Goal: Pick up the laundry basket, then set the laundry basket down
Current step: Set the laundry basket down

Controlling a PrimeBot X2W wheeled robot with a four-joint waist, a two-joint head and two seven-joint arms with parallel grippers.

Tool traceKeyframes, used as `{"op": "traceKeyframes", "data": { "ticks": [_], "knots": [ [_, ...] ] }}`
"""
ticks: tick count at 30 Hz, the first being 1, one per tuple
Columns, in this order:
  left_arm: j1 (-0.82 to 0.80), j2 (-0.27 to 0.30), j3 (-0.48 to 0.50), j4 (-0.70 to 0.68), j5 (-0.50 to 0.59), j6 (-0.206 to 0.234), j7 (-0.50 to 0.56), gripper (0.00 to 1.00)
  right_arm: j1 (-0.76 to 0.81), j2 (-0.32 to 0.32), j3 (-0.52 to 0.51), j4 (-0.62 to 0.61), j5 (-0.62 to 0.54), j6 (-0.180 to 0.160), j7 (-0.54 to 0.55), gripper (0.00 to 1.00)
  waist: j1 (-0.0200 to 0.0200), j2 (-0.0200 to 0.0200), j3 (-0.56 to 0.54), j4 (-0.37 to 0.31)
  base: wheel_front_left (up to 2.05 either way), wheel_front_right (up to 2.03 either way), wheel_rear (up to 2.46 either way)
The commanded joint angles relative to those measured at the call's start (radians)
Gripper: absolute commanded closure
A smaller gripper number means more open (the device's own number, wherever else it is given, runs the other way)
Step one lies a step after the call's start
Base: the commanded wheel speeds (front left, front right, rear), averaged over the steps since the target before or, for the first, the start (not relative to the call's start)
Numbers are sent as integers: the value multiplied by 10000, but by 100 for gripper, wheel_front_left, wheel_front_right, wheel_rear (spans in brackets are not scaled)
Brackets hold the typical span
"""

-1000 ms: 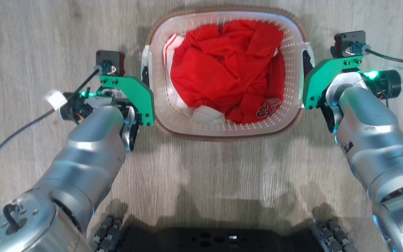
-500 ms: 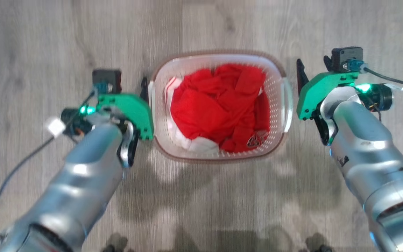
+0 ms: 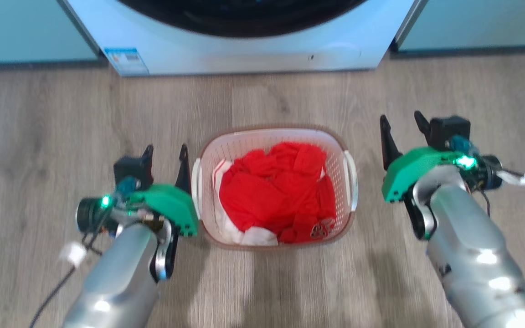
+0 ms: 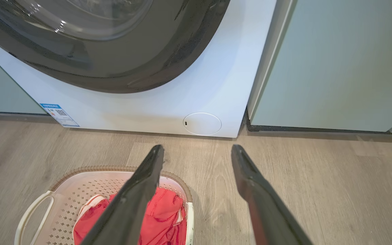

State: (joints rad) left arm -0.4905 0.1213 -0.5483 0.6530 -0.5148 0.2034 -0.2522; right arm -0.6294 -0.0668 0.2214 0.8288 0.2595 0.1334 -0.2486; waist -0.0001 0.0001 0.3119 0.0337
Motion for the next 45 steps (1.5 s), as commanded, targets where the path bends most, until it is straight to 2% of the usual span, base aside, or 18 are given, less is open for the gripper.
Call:
{"op": "traceKeyframes", "data": {
  "ticks": [1, 5, 16, 30, 45],
  "knots": [
    [277, 193, 695, -666, 426, 70, -94, 0, 371, 166, 10, -670, -153, -27, -130, 0, 1, -1, -565, -55, 0, 0, 0],
    [1327, 99, 1506, -1666, 1264, 3, -95, 0, 1283, 166, -24, -1669, -321, -27, -131, 0, 1, -1, -1079, -117, 0, 0, 0],
    [3600, -195, 2999, -3608, 2486, -307, -95, 0, 3119, 166, -138, -3833, -356, -27, -131, 0, 1, -1, -2111, -264, 0, 0, 0],
    [5391, -435, 3936, -5008, 3208, -621, -95, 0, 4979, 166, -258, -5461, -604, -27, -131, 0, 1, -1, -2934, -573, 0, 0, 0],
    [6359, -636, 4487, -5931, 3484, -545, -95, 0, 5909, 166, -641, -6466, -561, -27, -131, 0, 1, -1, -3222, -719, 0, 0, 0]
  ]
}}
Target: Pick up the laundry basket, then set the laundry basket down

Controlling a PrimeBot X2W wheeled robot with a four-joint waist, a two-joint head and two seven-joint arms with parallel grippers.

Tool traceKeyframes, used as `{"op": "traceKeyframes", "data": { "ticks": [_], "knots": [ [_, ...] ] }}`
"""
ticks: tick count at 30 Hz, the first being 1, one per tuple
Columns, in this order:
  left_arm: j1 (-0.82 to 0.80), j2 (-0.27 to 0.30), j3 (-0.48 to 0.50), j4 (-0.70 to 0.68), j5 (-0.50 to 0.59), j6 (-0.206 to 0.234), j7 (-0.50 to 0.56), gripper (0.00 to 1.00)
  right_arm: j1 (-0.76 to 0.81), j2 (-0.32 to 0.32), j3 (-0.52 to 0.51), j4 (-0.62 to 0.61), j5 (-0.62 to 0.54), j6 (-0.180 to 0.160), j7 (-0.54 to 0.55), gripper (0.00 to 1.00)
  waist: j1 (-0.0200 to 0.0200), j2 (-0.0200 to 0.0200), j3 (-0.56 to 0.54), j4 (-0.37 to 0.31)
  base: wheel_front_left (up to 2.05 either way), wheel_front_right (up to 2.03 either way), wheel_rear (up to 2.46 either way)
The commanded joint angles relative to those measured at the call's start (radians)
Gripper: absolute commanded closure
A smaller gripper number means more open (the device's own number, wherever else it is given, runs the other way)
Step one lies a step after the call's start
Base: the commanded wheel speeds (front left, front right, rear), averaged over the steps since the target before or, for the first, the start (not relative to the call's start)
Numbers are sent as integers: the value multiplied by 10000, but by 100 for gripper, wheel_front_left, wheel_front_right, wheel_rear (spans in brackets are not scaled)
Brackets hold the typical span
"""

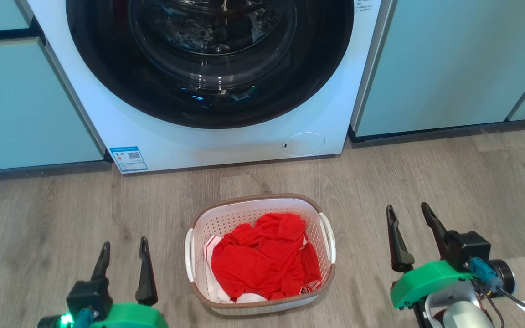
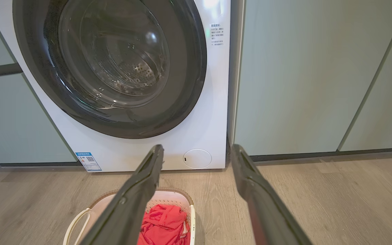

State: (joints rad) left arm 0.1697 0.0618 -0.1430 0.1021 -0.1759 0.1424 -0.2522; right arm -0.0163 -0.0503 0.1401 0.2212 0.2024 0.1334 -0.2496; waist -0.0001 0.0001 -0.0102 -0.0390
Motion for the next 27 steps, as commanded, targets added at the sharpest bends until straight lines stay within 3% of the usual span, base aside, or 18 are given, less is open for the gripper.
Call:
{"op": "traceKeyframes", "data": {
  "ticks": [1, 27],
  "knots": [
    [-234, -49, 457, -467, 93, 52, -95, 0, -213, 1, 156, -397, 8, -27, -122, 0, 1, -1, 0, 14, 0, 0, 0],
    [-229, -110, 692, -565, 290, -51, -95, 0, -298, 1, -20, -306, 4, -27, -122, 0, 1, -1, 86, 64, 0, 0, 0]
  ]
}}
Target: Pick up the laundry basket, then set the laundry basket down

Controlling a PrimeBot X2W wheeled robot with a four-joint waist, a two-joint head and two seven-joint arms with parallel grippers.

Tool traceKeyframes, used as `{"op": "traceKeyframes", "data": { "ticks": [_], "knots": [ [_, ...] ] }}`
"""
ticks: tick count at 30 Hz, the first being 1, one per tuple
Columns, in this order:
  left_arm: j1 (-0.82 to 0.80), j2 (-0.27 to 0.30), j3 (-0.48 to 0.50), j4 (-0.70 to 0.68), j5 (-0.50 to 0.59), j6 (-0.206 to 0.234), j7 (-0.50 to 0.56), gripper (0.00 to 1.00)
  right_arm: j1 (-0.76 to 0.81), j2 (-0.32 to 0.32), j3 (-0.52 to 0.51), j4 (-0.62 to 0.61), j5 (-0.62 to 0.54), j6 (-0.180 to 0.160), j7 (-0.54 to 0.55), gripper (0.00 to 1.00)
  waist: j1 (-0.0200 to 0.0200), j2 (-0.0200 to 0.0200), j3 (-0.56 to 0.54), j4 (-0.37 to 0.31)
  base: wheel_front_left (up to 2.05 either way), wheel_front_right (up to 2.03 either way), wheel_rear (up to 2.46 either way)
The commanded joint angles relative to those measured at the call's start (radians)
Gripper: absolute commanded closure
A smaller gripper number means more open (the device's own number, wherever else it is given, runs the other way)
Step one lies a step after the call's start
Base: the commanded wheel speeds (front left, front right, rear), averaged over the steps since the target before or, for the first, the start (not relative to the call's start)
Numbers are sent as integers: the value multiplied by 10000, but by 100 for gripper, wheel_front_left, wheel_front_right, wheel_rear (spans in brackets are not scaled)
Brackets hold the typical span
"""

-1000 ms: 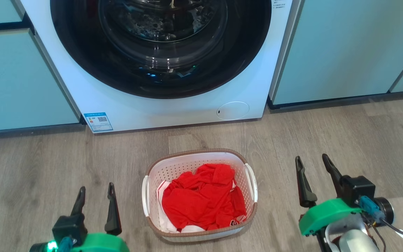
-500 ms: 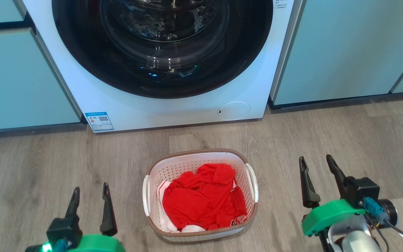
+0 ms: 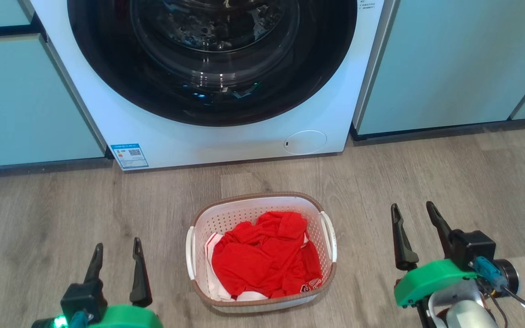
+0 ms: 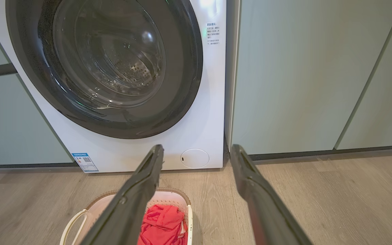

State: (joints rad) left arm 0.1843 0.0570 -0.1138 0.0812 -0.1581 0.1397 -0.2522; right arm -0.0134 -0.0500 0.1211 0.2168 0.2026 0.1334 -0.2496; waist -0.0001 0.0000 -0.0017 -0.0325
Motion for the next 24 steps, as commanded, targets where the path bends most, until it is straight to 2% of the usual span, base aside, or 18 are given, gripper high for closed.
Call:
{"op": "traceKeyframes", "data": {
  "ticks": [1, 7, 8, 13, 24],
  "knots": [
    [-370, -62, 397, -356, 121, -31, -95, 0, -326, -3, 167, -264, 1, -27, -122, 0, 1, 0, 5, -4, 0, 0, 0],
    [-388, -65, 422, -317, 218, -9, -95, 0, -342, -3, 129, -256, -6, -27, -122, 0, 1, 0, 21, -15, 0, 0, 0],
    [0, -2, 15, -3, 169, -66, 1, 100, -1, 0, -27, 7, 1, 0, 0, 100, 1, 0, 21, -16, 0, 0, 0],
    [109, -4, -62, 664, 60, -84, 29, 100, 188, 8, 55, 664, 96, 0, 35, 100, 1, 0, 23, -14, 0, 0, 0],
    [-119, 66, 33, 718, -1200, -281, 244, 100, 101, -63, -49, 626, 1301, -2, 253, 100, 1, 0, 26, 13, 0, 0, 0]
  ]
}}
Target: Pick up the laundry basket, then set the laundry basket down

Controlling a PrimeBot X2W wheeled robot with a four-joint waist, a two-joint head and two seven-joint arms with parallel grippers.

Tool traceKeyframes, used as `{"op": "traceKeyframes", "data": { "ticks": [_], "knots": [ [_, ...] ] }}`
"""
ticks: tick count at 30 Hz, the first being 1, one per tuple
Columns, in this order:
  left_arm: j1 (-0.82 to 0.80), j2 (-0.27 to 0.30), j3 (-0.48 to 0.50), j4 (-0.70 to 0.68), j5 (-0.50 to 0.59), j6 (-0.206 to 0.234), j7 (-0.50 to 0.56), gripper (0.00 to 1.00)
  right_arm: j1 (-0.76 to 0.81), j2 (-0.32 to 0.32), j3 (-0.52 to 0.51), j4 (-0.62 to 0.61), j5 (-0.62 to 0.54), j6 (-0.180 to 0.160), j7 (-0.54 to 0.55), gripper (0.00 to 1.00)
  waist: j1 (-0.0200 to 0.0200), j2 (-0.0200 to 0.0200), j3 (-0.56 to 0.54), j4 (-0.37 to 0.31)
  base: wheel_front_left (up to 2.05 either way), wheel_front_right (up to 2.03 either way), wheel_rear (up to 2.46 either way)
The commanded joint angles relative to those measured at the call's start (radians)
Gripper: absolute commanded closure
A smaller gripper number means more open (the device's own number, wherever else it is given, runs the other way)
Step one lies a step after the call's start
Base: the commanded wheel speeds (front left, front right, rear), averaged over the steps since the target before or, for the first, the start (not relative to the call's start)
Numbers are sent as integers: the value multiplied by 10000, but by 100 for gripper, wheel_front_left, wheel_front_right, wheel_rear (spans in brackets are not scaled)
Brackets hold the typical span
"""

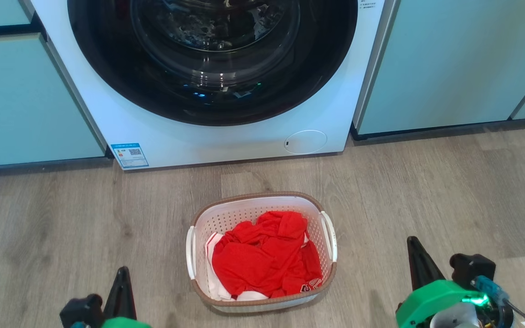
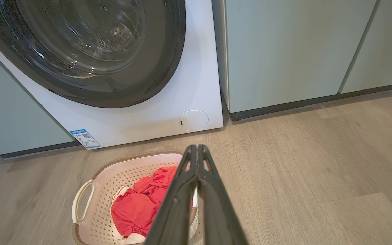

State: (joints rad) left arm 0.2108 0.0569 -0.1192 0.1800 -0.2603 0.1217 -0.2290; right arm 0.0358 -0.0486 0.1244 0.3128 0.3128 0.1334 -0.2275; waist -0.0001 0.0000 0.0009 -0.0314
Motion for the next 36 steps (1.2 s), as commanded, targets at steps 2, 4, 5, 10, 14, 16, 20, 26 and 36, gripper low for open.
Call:
{"op": "traceKeyframes", "data": {
  "ticks": [2, 4, 5, 10, 14, 16, 20, 26, 36],
  "knots": [
    [-437, 80, 106, -244, -428, -147, 57, 100, -410, -89, -104, -339, 437, -3, 78, 100, 1, 0, -1, 7, 0, 0, 0],
    [-489, 91, 126, -219, -677, -192, 102, 100, -429, -100, -127, -344, 675, -3, 123, 100, 1, 0, 0, 12, 0, 0, 0],
    [-515, 97, 136, -207, -801, -214, 125, 100, -438, -106, -139, -347, 794, -3, 146, 100, 1, 0, 0, 15, 0, 0, 0],
    [-644, 123, 188, -149, -1422, -325, 239, 100, -483, -131, -201, -363, 1385, -4, 263, 100, 1, 0, 0, 29, 0, 0, 0],
    [-745, 143, 233, -107, -1916, -412, 333, 100, -517, -150, -253, -377, 1856, -5, 358, 100, 1, 0, 1, 40, 0, 0, 0],
    [-795, 152, 257, -87, -2162, -455, 380, 100, -535, -158, -280, -383, 2091, -6, 406, 100, 1, 0, 1, 46, 0, 0, 0],
    [-894, 169, 305, -51, -2654, -540, 476, 100, -569, -174, -336, -397, 2558, -7, 505, 100, 1, 0, 2, 57, 0, 0, 0],
    [-1036, 190, 384, -19, -3381, -666, 622, 100, -621, -194, -423, -419, 3253, -8, 655, 100, 1, 0, 4, 73, 0, 0, 0],
    [-1270, 216, 528, 43, -4591, -877, 877, 100, -707, -221, -579, -453, 4408, -10, 914, 100, 1, 0, 6, 100, 0, 0, 0]
  ]
}}
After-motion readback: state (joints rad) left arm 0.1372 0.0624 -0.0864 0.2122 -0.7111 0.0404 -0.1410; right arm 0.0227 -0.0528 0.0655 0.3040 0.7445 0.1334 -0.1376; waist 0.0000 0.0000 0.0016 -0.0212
